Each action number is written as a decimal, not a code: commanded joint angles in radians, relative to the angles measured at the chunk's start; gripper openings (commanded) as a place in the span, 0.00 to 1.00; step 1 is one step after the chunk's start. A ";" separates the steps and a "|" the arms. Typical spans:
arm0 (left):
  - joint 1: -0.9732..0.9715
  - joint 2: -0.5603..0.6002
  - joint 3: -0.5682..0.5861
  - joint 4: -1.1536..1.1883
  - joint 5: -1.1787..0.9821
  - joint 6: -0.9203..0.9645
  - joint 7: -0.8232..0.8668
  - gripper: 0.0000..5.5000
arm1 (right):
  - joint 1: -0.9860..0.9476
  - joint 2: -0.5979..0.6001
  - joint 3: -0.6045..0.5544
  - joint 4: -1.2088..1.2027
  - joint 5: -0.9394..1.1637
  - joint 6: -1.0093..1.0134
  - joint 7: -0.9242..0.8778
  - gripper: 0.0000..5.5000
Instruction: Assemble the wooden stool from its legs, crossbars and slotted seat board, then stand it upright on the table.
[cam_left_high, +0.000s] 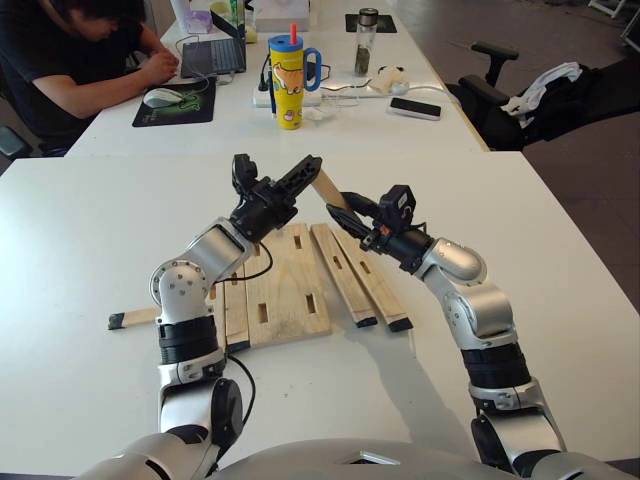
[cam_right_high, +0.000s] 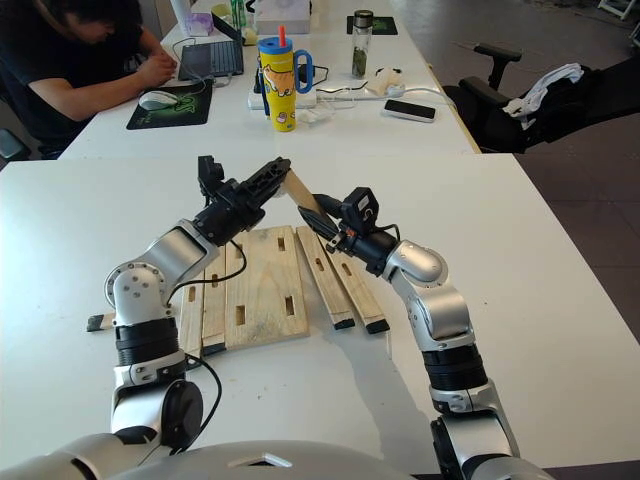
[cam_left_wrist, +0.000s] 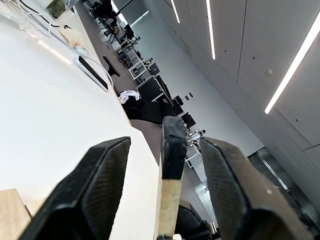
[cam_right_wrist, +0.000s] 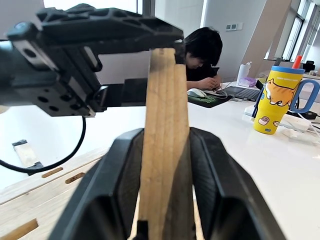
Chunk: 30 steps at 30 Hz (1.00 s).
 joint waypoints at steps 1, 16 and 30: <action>-0.014 -0.003 -0.010 0.007 -0.002 -0.008 0.017 0.32 | 0.010 -0.006 0.010 -0.015 -0.009 -0.005 0.003 0.24; -0.003 0.018 -0.033 -0.012 0.026 -0.041 0.008 0.07 | -0.006 -0.002 0.000 0.004 -0.026 -0.013 -0.039 0.24; 0.220 0.127 -0.056 -0.360 0.318 -0.256 0.062 0.07 | 0.075 -0.102 -0.055 0.103 -0.099 -0.001 -0.069 0.45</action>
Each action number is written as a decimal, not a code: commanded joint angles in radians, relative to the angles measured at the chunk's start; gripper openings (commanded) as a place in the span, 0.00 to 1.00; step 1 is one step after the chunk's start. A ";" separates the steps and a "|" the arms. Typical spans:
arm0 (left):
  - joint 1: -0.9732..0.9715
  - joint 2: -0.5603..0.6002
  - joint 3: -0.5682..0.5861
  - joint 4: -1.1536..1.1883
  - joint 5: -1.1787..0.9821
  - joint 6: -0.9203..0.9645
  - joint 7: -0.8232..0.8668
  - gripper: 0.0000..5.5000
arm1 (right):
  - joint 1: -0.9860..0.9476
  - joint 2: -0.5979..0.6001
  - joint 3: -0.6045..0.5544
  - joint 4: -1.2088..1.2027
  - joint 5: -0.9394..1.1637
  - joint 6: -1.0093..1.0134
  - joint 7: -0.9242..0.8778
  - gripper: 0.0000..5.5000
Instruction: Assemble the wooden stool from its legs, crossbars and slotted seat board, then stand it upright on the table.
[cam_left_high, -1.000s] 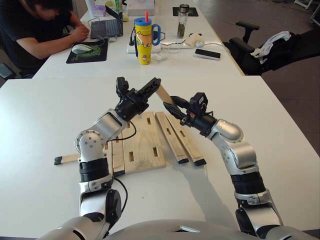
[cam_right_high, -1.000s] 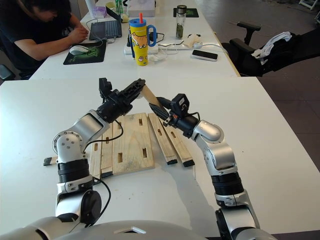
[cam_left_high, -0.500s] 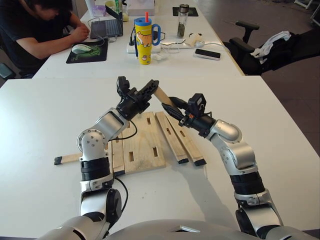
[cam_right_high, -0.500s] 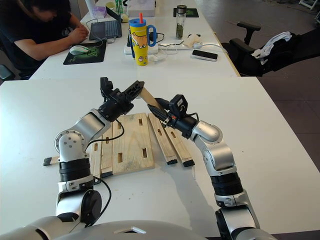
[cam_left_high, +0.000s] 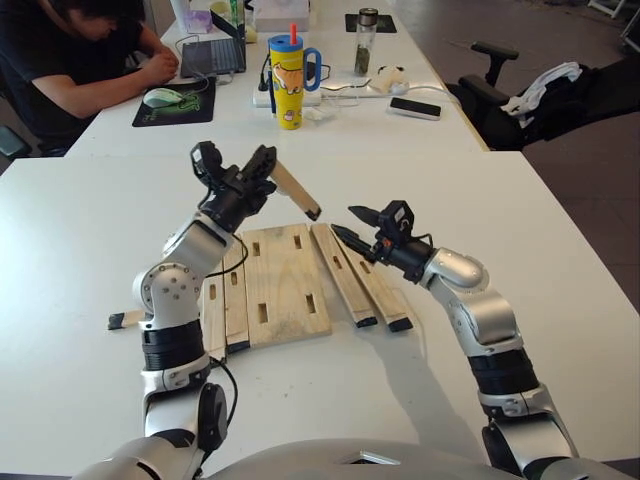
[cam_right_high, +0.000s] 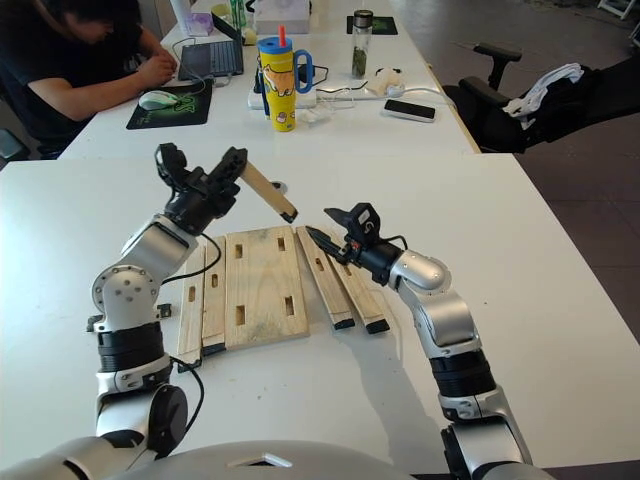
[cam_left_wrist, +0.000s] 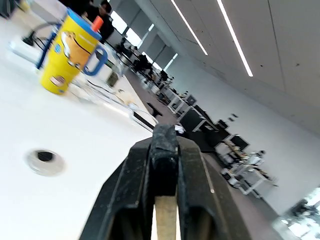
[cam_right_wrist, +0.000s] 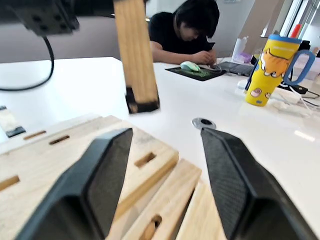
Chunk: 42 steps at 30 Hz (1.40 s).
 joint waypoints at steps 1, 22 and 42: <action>0.183 0.002 -0.012 -0.191 0.064 -0.033 0.050 0.07 | 0.013 -0.029 -0.081 0.062 -0.024 -0.025 -0.056 0.45; 0.548 -0.126 0.009 -0.234 0.226 -0.231 0.136 0.07 | -0.004 -0.043 -0.077 0.124 -0.056 -0.051 -0.041 0.45; 0.533 -0.126 0.003 -0.279 0.298 -0.283 0.172 0.07 | -0.013 -0.021 -0.036 0.136 -0.059 -0.049 -0.029 0.45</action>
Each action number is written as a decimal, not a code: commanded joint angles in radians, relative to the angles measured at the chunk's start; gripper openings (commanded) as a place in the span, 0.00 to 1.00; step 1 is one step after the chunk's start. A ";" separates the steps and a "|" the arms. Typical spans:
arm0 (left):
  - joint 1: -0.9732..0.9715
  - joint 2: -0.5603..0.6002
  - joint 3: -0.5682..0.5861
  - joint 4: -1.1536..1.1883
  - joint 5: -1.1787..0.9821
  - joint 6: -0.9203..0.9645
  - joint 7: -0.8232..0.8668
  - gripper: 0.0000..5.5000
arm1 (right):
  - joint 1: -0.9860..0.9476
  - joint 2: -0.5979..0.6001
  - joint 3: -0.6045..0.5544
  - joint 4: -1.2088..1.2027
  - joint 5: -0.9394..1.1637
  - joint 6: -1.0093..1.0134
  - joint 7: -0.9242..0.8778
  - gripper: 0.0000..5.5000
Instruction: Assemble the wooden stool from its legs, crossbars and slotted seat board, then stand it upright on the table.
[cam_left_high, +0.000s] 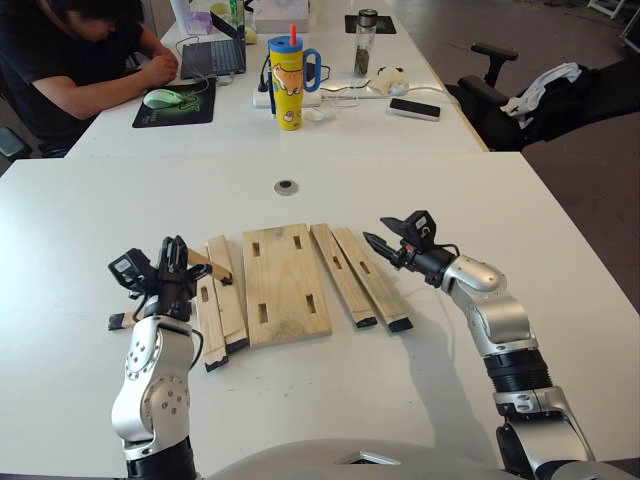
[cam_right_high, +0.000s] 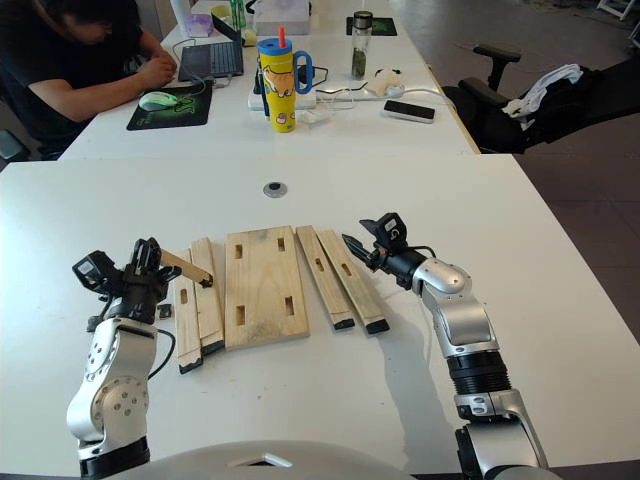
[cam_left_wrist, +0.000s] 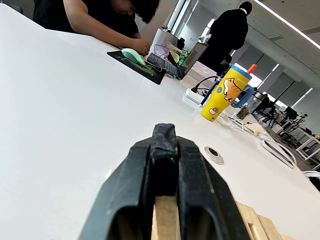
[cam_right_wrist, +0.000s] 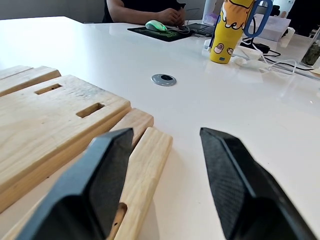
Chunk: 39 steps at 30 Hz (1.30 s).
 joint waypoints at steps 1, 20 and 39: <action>-0.026 0.002 -0.006 -0.040 -0.014 -0.001 -0.002 0.07 | 0.001 0.017 0.016 -0.003 -0.014 -0.001 -0.007 0.45; 0.010 -0.007 -0.024 -0.044 0.052 0.009 0.031 0.07 | 0.024 0.018 0.022 -0.033 -0.010 0.013 -0.015 0.45; 0.001 -0.033 -0.032 -0.018 0.103 -0.008 0.044 0.07 | 0.015 0.020 0.039 -0.032 -0.007 0.028 0.004 0.45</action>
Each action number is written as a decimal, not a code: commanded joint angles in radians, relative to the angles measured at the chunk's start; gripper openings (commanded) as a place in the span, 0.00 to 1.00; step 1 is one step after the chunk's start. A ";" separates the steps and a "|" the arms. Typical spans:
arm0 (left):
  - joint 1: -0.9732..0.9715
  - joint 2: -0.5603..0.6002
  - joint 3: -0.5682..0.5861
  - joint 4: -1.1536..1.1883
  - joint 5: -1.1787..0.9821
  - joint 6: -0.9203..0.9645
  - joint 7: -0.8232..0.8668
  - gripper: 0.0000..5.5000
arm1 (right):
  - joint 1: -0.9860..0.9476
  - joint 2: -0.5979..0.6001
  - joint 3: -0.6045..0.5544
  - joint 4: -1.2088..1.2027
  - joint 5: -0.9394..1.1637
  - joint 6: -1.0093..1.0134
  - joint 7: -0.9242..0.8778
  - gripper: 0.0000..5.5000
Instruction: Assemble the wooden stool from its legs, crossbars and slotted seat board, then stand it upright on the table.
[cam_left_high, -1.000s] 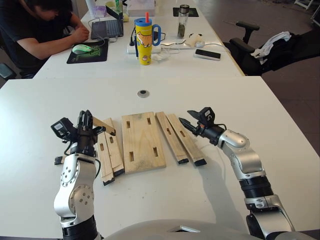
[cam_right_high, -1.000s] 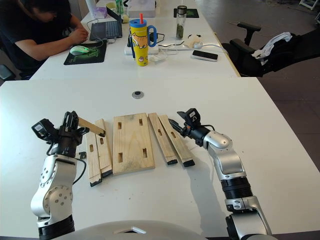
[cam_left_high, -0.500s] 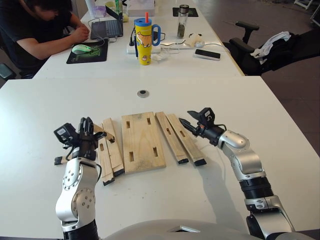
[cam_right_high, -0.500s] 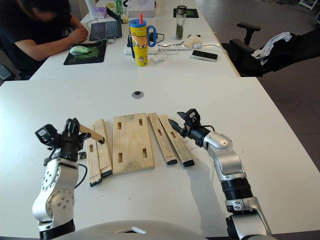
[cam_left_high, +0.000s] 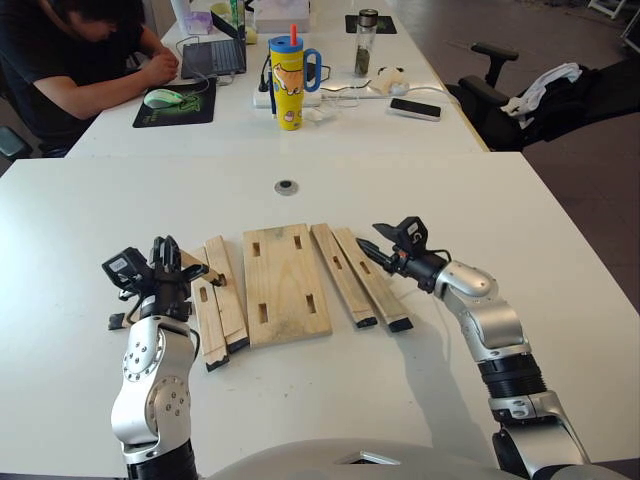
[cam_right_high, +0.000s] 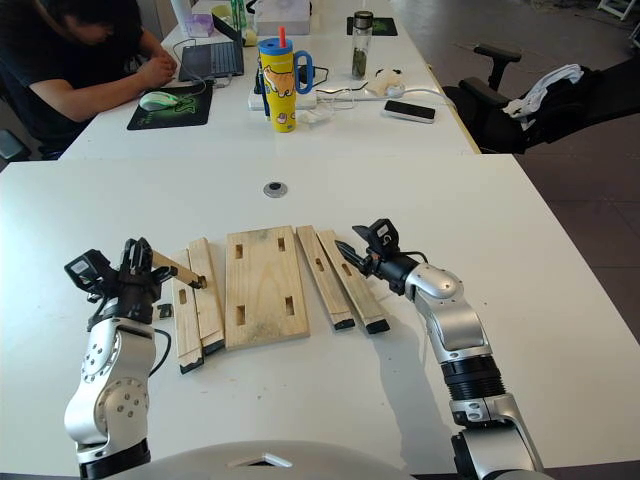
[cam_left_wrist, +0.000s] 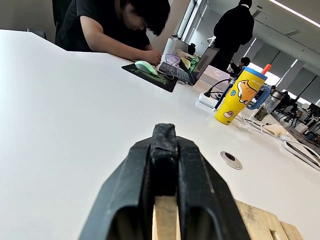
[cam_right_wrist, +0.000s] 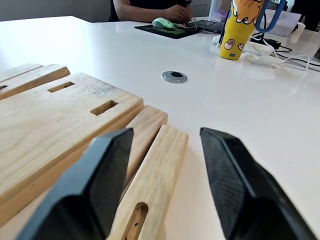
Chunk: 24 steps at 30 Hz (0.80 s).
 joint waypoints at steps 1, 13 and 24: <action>-0.008 -0.017 -0.007 0.002 0.000 -0.004 0.003 0.07 | -0.008 0.001 0.010 -0.008 -0.007 0.012 0.011 0.45; -0.001 -0.034 -0.003 0.012 -0.004 -0.002 0.022 0.07 | -0.011 0.004 0.024 -0.002 -0.012 0.007 0.014 0.45; 0.001 -0.030 -0.028 0.052 0.055 -0.005 0.034 0.07 | -0.020 0.006 0.035 -0.002 -0.012 0.009 0.015 0.45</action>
